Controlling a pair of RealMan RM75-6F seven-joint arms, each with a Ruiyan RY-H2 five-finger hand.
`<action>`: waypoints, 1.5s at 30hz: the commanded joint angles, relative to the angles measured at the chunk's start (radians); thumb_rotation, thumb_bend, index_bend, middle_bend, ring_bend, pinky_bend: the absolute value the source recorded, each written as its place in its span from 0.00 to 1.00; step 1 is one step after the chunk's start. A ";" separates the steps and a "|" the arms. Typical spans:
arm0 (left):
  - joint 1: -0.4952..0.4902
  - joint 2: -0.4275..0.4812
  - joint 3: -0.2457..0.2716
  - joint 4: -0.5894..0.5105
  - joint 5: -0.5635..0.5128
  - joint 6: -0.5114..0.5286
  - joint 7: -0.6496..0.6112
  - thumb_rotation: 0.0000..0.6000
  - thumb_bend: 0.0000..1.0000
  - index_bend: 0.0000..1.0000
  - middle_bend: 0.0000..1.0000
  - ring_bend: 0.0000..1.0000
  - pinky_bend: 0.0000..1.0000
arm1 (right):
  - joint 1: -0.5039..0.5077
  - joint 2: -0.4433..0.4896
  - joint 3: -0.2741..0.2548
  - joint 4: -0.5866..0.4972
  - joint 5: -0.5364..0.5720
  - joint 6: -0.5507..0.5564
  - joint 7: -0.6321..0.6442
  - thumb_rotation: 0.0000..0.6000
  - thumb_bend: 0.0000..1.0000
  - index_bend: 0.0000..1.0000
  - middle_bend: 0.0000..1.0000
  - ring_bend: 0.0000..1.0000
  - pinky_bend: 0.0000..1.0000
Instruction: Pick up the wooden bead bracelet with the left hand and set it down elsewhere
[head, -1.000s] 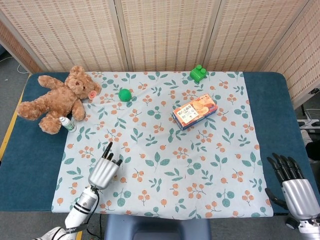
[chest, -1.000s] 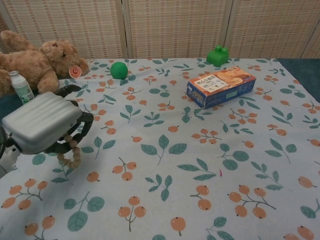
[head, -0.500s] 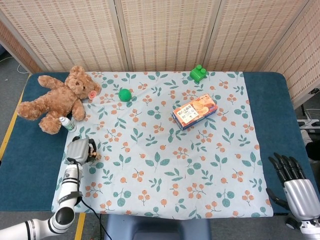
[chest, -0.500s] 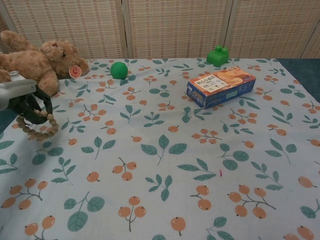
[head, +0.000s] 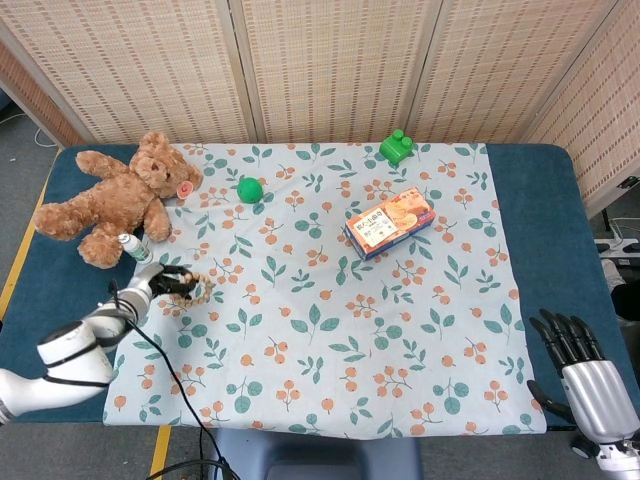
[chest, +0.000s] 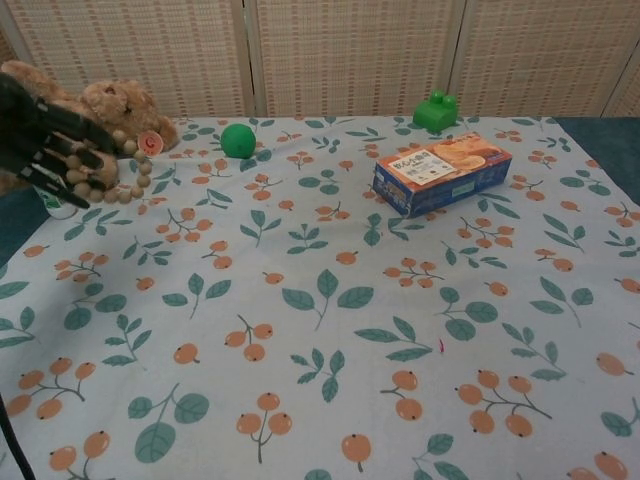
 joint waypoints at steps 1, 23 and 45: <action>0.012 0.041 -0.097 0.042 -0.060 -0.078 -0.155 0.60 1.00 0.62 0.72 0.44 0.11 | 0.000 0.001 -0.002 0.001 -0.003 0.000 0.003 1.00 0.20 0.00 0.00 0.00 0.00; 0.337 -0.056 -0.012 0.153 0.624 -0.689 -0.584 0.07 0.61 0.47 0.59 0.33 0.08 | 0.001 -0.002 -0.009 -0.002 -0.009 -0.011 -0.007 1.00 0.20 0.00 0.00 0.00 0.00; 0.258 -0.022 0.160 0.192 0.990 -0.686 -1.004 0.26 0.49 0.66 0.63 0.33 0.09 | 0.000 -0.005 -0.009 -0.006 -0.006 -0.013 -0.017 1.00 0.20 0.00 0.00 0.00 0.00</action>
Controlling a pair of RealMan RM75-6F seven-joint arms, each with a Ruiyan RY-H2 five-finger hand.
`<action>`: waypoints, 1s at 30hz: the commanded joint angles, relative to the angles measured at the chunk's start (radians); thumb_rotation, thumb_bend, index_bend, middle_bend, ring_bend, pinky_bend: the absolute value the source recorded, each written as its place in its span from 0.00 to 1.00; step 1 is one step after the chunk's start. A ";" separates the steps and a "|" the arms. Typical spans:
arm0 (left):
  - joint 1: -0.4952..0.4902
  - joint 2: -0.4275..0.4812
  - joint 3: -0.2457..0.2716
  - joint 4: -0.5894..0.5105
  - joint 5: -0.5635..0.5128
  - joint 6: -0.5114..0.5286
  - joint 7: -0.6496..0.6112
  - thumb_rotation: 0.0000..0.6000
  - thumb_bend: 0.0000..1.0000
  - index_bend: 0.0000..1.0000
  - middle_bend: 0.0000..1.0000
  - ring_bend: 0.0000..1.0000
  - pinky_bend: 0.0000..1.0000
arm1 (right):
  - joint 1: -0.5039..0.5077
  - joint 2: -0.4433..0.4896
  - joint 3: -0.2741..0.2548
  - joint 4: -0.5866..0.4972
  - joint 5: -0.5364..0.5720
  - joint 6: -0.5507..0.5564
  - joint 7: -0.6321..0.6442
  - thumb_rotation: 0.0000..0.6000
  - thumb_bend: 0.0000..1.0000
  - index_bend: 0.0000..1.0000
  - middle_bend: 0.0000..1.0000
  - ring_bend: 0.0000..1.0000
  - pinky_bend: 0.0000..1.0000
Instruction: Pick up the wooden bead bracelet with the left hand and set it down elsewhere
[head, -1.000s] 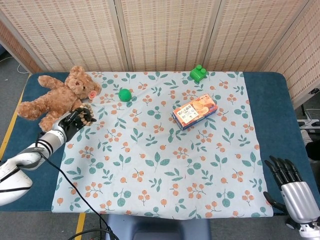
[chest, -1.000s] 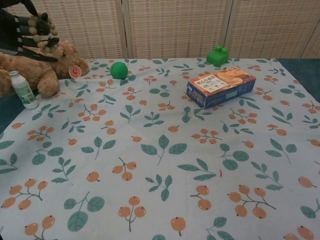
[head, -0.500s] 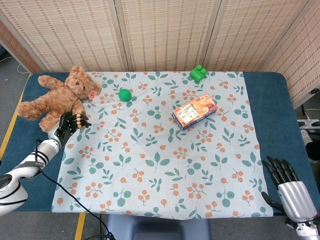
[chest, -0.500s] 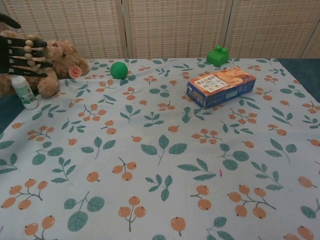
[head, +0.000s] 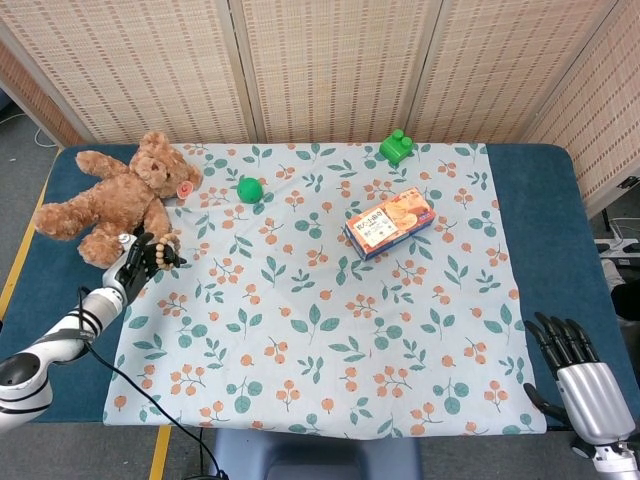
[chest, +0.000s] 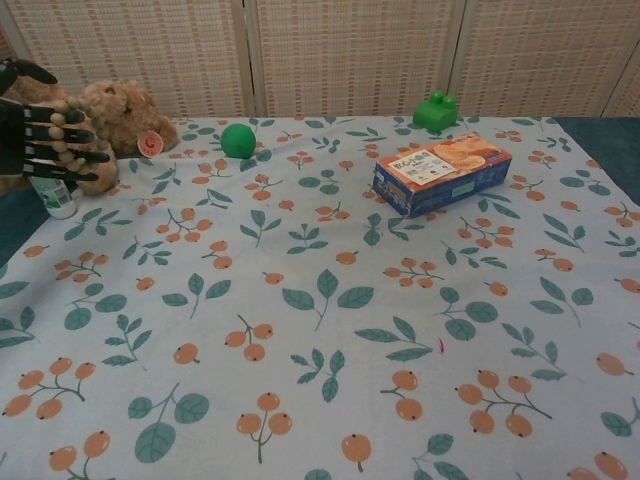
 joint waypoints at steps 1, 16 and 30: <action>-0.029 0.022 0.042 -0.006 0.036 0.015 -0.054 0.32 0.49 0.66 0.63 0.33 0.09 | 0.000 0.000 0.000 0.000 -0.001 0.000 0.000 1.00 0.20 0.00 0.00 0.00 0.00; -0.060 0.052 0.097 -0.015 0.163 0.004 -0.241 0.30 0.72 0.68 0.63 0.33 0.07 | -0.002 -0.001 -0.001 0.000 -0.005 0.005 -0.001 1.00 0.20 0.00 0.00 0.00 0.00; -0.016 0.031 0.064 -0.022 0.316 -0.058 -0.342 0.03 1.00 0.65 0.62 0.33 0.07 | -0.007 0.002 0.002 0.002 -0.007 0.021 0.007 1.00 0.20 0.00 0.00 0.00 0.00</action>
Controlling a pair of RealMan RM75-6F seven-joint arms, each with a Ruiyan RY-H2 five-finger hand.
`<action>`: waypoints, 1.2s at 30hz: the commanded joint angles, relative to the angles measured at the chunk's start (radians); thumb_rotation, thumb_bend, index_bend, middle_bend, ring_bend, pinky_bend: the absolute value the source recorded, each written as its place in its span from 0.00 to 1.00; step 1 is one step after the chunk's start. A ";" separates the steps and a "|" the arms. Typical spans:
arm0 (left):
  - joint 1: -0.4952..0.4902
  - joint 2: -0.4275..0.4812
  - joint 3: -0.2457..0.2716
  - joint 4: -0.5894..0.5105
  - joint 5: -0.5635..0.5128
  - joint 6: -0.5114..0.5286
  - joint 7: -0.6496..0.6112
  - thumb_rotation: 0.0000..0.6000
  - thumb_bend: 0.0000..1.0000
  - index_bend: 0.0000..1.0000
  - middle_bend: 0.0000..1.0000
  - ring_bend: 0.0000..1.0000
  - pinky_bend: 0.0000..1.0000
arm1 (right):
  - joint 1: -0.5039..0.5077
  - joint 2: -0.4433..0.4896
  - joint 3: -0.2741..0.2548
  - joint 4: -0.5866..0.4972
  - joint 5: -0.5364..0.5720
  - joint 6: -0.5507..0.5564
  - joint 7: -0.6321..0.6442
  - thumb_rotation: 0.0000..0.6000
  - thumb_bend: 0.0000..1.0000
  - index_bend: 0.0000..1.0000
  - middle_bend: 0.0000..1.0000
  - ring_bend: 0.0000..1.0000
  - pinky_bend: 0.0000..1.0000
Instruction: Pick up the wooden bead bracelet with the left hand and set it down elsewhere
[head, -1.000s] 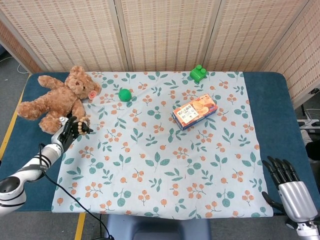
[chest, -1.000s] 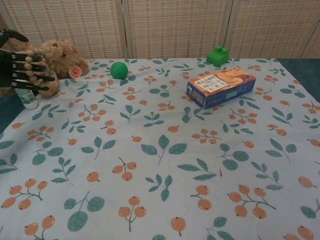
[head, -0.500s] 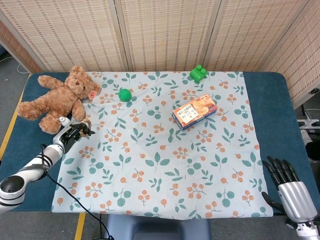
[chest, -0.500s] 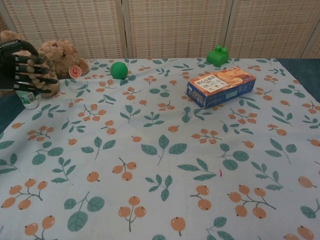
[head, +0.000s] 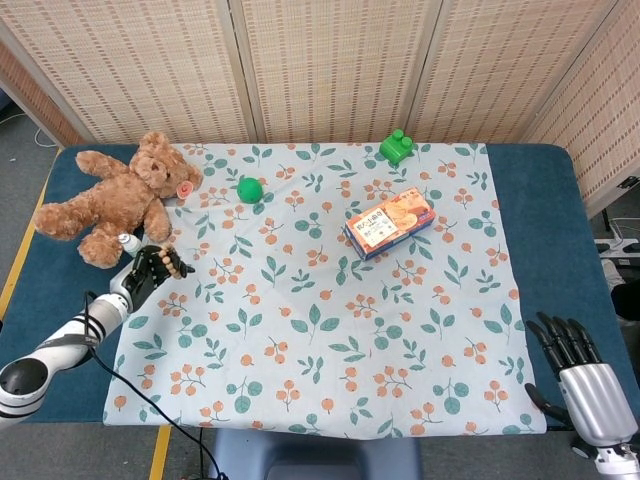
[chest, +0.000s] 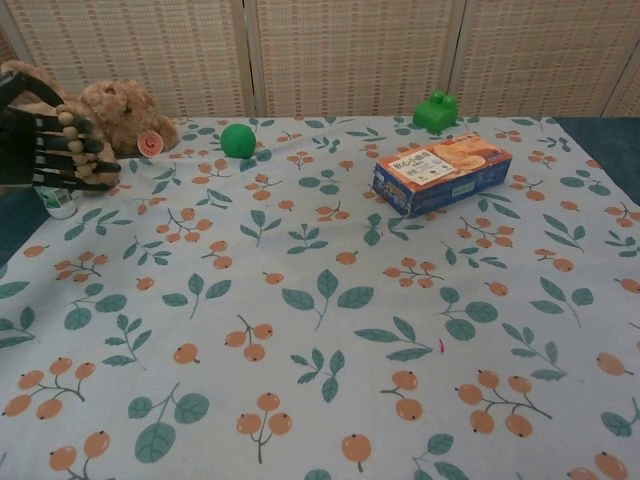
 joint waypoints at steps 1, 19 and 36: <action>0.000 -0.001 0.005 -0.005 0.034 -0.009 -0.009 0.07 1.00 0.65 0.62 0.33 0.07 | -0.001 0.001 0.001 0.001 0.001 0.003 0.002 1.00 0.20 0.00 0.00 0.00 0.00; 0.003 -0.006 -0.015 -0.029 0.190 -0.056 -0.042 1.00 0.87 0.50 0.53 0.28 0.06 | -0.008 0.005 0.000 0.003 -0.005 0.016 0.013 1.00 0.20 0.00 0.00 0.00 0.00; 0.045 -0.057 -0.082 0.000 0.237 -0.161 -0.074 0.00 0.50 0.48 0.52 0.27 0.06 | -0.009 0.009 0.002 0.000 0.001 0.013 0.014 1.00 0.20 0.00 0.00 0.00 0.00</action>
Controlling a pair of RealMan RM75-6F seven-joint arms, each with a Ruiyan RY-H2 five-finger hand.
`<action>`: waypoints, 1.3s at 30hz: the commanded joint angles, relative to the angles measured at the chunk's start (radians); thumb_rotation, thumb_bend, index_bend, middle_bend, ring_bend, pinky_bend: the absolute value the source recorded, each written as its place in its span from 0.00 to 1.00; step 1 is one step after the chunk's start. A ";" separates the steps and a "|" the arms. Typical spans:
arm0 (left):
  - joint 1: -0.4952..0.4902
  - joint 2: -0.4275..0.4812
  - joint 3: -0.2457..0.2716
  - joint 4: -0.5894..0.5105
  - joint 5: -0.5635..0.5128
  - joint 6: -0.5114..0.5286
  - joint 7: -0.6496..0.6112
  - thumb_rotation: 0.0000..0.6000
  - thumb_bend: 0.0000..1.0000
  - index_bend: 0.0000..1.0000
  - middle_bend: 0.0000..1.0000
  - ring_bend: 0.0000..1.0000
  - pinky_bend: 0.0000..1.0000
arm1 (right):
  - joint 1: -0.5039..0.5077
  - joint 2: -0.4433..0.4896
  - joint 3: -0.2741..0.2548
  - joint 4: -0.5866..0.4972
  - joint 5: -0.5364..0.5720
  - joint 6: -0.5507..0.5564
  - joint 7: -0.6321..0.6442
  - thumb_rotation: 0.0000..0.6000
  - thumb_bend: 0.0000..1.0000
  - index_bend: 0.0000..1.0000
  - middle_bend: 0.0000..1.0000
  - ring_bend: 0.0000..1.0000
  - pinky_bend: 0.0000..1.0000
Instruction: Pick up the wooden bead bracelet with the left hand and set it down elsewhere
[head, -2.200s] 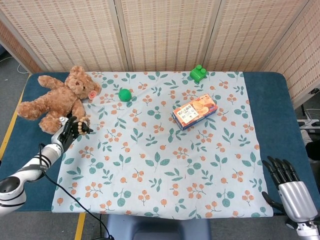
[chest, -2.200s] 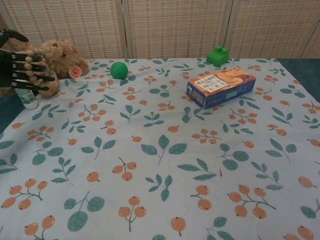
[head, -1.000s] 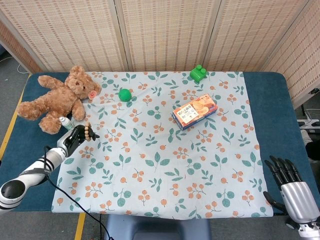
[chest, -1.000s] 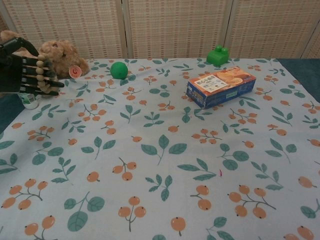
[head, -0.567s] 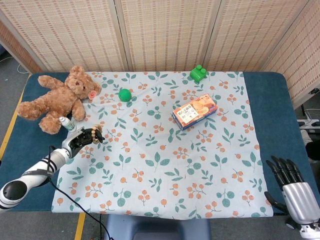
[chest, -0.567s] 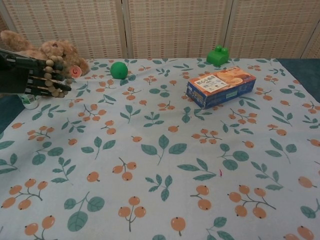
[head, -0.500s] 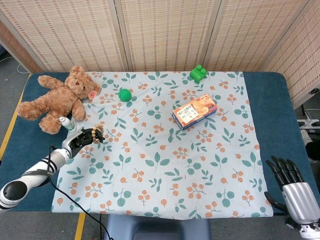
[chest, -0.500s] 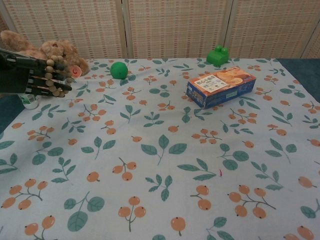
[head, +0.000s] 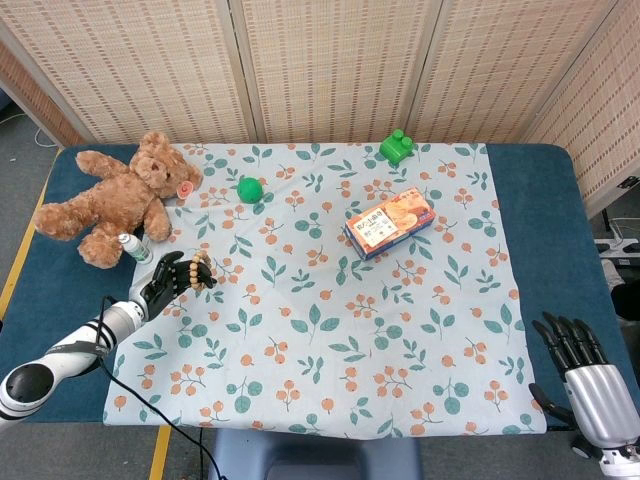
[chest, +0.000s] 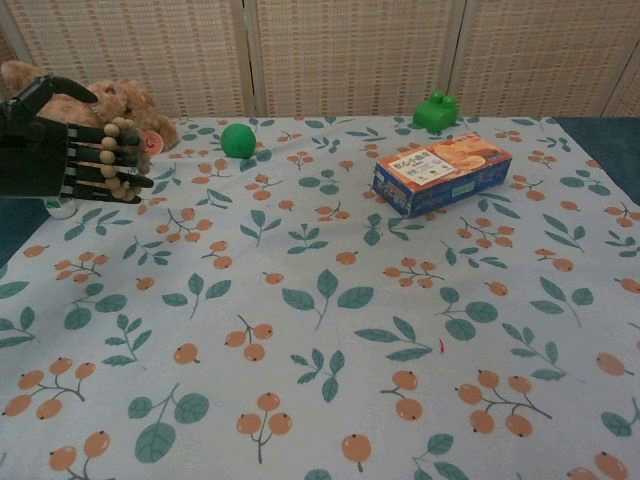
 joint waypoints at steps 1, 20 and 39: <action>-0.003 -0.004 -0.002 0.006 0.014 -0.013 0.012 0.00 0.51 0.49 0.52 0.27 0.06 | -0.001 0.001 0.001 0.000 0.000 0.003 0.002 1.00 0.20 0.00 0.00 0.00 0.00; -0.030 0.017 0.043 -0.005 -0.006 0.047 -0.033 0.59 0.55 0.55 0.57 0.30 0.07 | -0.003 0.001 -0.001 0.003 -0.009 0.008 0.004 1.00 0.20 0.00 0.00 0.00 0.00; -0.051 0.033 0.080 -0.019 0.013 0.068 -0.044 0.61 0.79 0.57 0.59 0.30 0.07 | -0.009 0.005 -0.001 0.003 -0.015 0.022 0.011 1.00 0.20 0.00 0.00 0.00 0.00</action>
